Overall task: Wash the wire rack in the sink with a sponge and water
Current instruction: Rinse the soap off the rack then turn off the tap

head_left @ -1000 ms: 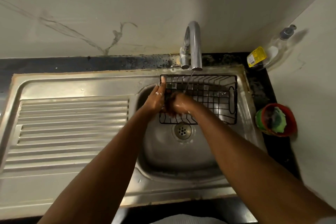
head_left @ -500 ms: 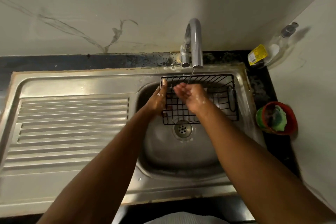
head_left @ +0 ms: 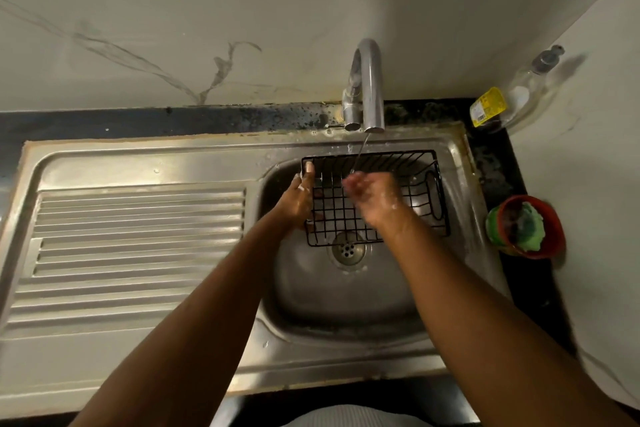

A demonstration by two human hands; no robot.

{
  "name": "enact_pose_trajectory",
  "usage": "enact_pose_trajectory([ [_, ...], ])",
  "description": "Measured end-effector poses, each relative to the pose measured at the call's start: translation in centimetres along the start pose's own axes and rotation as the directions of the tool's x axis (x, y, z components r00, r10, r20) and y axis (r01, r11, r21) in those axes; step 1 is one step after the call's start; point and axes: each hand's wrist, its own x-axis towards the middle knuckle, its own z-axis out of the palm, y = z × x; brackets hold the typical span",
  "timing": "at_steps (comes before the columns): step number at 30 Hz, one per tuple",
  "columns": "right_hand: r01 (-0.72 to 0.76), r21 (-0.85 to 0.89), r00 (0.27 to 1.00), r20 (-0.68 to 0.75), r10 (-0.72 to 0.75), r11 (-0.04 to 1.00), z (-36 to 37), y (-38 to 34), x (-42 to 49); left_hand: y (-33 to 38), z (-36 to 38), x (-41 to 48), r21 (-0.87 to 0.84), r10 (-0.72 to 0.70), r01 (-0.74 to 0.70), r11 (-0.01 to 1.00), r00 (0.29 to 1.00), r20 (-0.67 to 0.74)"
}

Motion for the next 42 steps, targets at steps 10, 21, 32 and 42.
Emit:
enact_pose_trajectory([
  [10,0.048,-0.142,0.993,-0.099,-0.062,0.989,-1.3,-3.6,1.8,-0.5,-0.3,-0.6,-0.071,-0.076,0.078,0.994,0.997,0.026],
  [21,0.055,-0.364,0.993,0.12,-0.011,0.93,1.4,0.2,-0.8,0.0,3.0,0.2,-0.109,-0.039,0.053,0.993,0.991,0.126],
  [32,0.296,-0.285,0.876,-0.3,-0.378,0.912,-5.4,-4.3,1.9,-0.6,1.6,1.4,-0.056,0.006,-0.005,0.998,1.0,0.019],
  [42,-0.03,-0.121,0.928,0.365,0.072,0.992,-1.0,-0.7,-0.2,0.3,1.5,0.5,-0.123,0.084,-0.087,0.989,0.996,-0.035],
])
